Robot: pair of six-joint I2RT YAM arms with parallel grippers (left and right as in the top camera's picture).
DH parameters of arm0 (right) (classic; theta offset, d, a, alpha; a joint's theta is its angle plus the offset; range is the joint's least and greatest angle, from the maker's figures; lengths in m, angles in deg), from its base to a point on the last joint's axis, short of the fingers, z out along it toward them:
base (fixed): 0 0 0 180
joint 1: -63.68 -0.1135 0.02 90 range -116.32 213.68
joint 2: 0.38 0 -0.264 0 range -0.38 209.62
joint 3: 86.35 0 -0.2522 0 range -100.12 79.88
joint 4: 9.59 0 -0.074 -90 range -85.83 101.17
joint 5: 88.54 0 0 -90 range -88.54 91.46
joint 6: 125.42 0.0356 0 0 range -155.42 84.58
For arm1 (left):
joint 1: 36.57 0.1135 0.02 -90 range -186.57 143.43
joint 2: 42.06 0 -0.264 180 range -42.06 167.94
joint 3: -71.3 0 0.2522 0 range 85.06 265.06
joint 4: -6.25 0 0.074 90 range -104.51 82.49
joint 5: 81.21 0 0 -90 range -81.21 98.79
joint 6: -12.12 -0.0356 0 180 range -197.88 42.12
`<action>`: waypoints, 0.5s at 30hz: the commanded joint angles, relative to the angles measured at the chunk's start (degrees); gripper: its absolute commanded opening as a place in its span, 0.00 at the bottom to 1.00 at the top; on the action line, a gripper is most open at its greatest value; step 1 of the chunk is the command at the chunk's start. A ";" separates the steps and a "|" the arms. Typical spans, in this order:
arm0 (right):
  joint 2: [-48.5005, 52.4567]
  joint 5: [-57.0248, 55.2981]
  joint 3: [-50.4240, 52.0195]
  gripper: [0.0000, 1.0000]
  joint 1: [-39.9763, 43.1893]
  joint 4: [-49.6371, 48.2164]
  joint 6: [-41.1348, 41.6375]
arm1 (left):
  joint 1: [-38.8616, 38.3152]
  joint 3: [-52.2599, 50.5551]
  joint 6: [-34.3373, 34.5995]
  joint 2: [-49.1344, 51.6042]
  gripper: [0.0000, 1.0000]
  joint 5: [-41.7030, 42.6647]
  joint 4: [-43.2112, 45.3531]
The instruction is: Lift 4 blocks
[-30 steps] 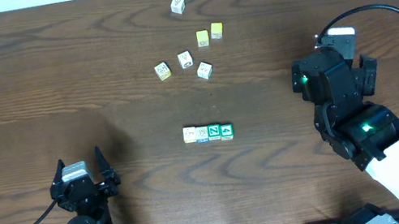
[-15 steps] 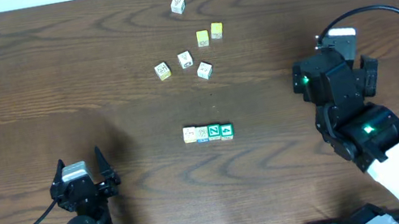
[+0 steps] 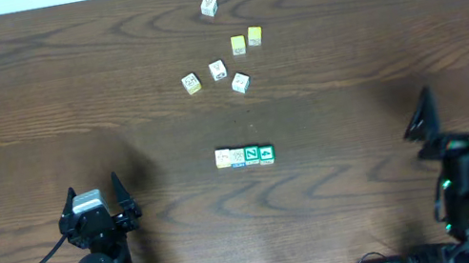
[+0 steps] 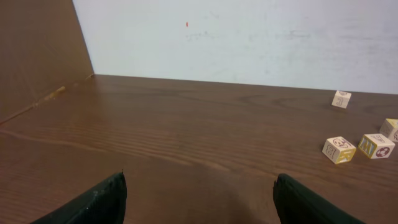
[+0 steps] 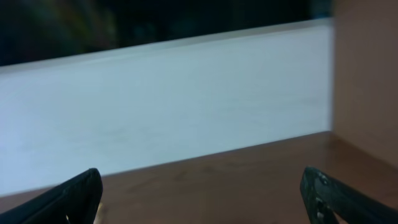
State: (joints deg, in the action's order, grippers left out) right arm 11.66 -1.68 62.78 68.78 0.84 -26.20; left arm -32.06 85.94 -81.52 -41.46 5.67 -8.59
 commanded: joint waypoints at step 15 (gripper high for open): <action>-11.76 6.01 15.47 0.99 -3.72 0.17 -5.64 | 0.35 -0.66 0.26 -0.37 0.76 -1.55 -2.75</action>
State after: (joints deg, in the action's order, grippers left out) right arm 0.44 3.65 76.73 65.94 0.25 -30.49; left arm -32.06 85.94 -81.52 -41.46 5.65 -8.59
